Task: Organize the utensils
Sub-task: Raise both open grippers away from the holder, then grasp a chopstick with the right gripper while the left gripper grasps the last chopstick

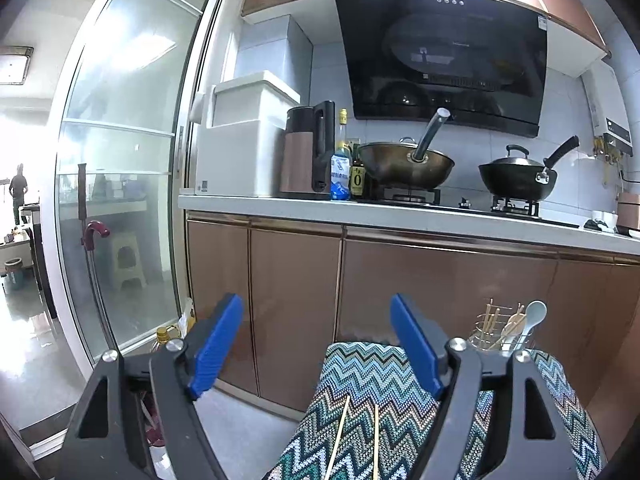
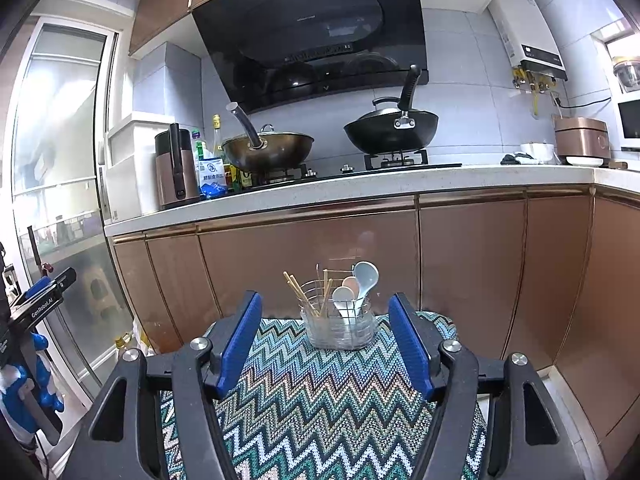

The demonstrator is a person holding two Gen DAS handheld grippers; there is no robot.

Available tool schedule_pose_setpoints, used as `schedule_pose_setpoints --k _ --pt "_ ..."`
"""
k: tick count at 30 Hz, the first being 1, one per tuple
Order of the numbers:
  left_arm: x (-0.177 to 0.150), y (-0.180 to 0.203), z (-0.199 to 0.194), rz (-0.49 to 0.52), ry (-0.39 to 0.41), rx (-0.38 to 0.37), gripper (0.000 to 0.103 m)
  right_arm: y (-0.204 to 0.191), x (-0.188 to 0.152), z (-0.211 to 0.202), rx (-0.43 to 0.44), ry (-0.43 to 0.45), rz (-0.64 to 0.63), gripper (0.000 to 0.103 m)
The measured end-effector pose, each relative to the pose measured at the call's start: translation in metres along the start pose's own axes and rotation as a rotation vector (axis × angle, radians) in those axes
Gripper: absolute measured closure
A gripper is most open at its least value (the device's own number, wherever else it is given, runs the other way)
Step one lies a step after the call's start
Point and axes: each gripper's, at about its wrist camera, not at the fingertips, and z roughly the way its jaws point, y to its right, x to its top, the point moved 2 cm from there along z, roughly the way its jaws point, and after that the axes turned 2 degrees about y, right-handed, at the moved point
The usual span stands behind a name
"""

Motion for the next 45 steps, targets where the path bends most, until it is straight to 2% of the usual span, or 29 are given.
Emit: schedule_pose_setpoints --k 16,22,30,33,38,42,45 --pt "0.004 0.013 -0.009 0.008 0.004 0.000 0.027 0.002 0.006 -0.021 -0.003 0.036 -0.023 0.035" --pt "0.008 0.044 -0.003 0.042 0.000 -0.014 0.027 0.018 0.011 -0.022 -0.005 0.072 -0.012 0.034" --pt "0.000 0.106 0.025 0.123 -0.079 -0.053 0.027 0.037 -0.005 0.001 0.053 -0.011 -0.013 0.034" --pt "-0.007 0.114 0.038 0.136 -0.117 -0.067 0.027 0.040 -0.009 0.005 0.066 -0.044 -0.031 0.034" --pt "-0.023 0.100 0.069 0.145 -0.229 -0.073 0.027 0.033 -0.012 0.015 0.091 -0.094 -0.086 0.034" --pt "-0.032 0.074 0.096 0.157 -0.317 -0.069 0.027 0.021 -0.013 0.031 0.127 -0.124 -0.095 0.034" --pt "-0.038 0.057 0.111 0.161 -0.381 -0.117 0.027 0.005 -0.016 0.053 0.163 -0.158 -0.086 0.036"
